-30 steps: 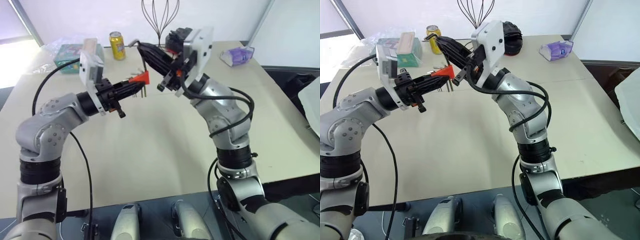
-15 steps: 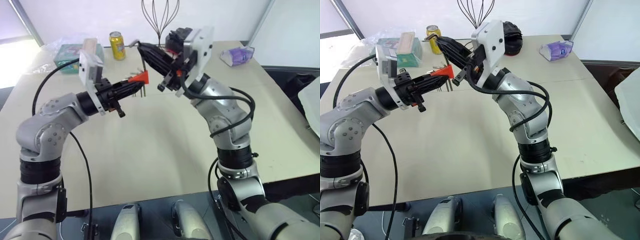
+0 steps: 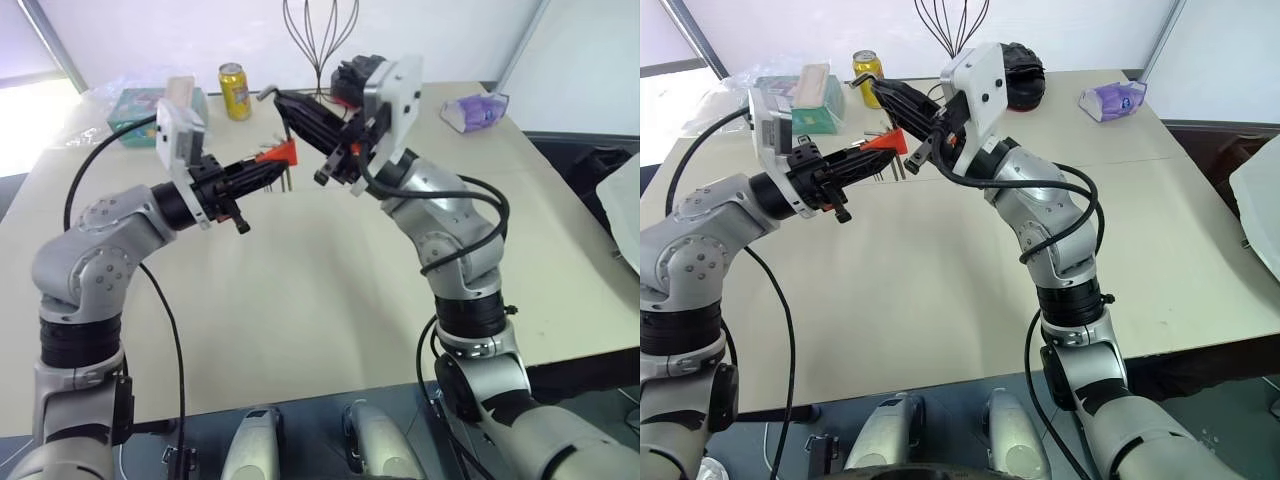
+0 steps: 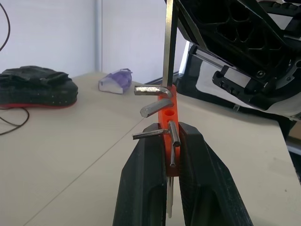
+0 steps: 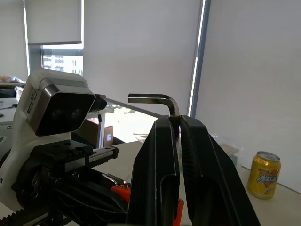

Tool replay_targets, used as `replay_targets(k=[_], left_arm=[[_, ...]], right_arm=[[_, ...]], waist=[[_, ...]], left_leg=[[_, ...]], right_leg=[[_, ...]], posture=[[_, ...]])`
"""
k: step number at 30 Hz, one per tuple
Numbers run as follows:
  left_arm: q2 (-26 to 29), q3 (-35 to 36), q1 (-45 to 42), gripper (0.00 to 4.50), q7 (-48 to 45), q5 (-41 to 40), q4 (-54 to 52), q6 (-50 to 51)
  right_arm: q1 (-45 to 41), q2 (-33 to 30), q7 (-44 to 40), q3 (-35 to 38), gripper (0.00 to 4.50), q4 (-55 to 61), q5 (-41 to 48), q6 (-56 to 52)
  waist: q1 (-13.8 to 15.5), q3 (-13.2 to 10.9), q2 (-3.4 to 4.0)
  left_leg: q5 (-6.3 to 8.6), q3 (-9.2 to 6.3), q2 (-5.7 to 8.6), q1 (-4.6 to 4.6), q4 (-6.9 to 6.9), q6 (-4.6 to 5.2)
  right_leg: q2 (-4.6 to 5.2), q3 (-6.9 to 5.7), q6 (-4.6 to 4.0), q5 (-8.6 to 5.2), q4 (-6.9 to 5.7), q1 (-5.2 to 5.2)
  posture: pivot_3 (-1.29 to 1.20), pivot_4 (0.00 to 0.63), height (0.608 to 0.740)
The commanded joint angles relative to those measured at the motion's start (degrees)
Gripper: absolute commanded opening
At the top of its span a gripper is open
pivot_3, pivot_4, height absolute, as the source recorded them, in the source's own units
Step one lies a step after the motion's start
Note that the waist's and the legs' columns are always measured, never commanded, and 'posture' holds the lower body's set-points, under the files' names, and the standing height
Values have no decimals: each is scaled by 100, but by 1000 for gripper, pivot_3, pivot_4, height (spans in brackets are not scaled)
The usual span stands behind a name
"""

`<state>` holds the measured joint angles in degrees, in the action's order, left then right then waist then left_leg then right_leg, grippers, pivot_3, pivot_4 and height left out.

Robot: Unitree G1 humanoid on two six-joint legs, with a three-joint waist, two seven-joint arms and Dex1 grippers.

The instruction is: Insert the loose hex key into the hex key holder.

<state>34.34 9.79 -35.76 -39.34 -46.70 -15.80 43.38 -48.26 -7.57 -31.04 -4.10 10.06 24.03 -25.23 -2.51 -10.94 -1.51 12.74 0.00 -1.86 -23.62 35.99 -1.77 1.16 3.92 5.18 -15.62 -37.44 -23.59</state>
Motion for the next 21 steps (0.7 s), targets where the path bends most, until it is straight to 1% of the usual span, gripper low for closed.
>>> replay_targets(k=[1,2,3,7,8,13,16,18,21], left_arm=[[-10,115,-149,0,17,-24,-141,-136],[-14,115,-147,0,18,-26,-145,-131],[-17,115,-147,0,19,-28,-147,-128],[-19,121,-155,0,17,-32,-135,-123],[-24,117,-154,0,21,-30,-139,-123],[-83,115,-81,0,92,-80,-188,-54],[-215,-59,130,0,175,-70,-222,52],[-346,-169,258,0,207,-66,-243,85],[-761,-487,550,0,283,-11,-1,153]], right_arm=[[-54,-34,-2,26,745,212,58,1],[-56,-53,10,25,1093,212,29,7],[-55,-81,1,22,1571,221,23,-19],[-2,-227,-75,54,3708,287,60,-104],[55,-317,-114,105,4156,346,105,-156],[481,-946,-327,462,4156,726,445,-586],[895,-1687,-722,689,4156,1144,806,-1095],[1054,-2071,-864,822,4156,1346,1028,-1345],[1346,-2820,-1170,1148,4156,1630,1334,-1749]], waist=[[0,0,0],[0,0,0],[0,0,0],[1,0,0],[3,0,0],[22,0,0],[31,0,0],[27,0,0],[34,-1,1]], left_leg=[[0,0,0,0,0,0],[0,0,0,0,0,0],[0,0,0,0,0,0],[0,1,0,0,0,0],[0,1,0,-1,0,0],[0,-1,1,-11,1,0],[0,-1,2,-19,1,1],[2,0,2,-22,1,4],[3,1,3,-28,3,6]], right_leg=[[0,0,0,0,0,0],[0,0,0,0,0,0],[0,0,0,0,0,0],[0,0,0,0,1,0],[0,0,0,0,1,0],[2,-3,0,0,12,-1],[6,-4,1,0,18,-4],[8,-4,2,0,24,-4],[8,-4,2,0,24,-8]], posture=[[0,150,740],[0,150,740],[0,150,740],[0,150,740],[0,150,740],[0,150,740],[0,150,740],[0,150,740],[0,150,740]])
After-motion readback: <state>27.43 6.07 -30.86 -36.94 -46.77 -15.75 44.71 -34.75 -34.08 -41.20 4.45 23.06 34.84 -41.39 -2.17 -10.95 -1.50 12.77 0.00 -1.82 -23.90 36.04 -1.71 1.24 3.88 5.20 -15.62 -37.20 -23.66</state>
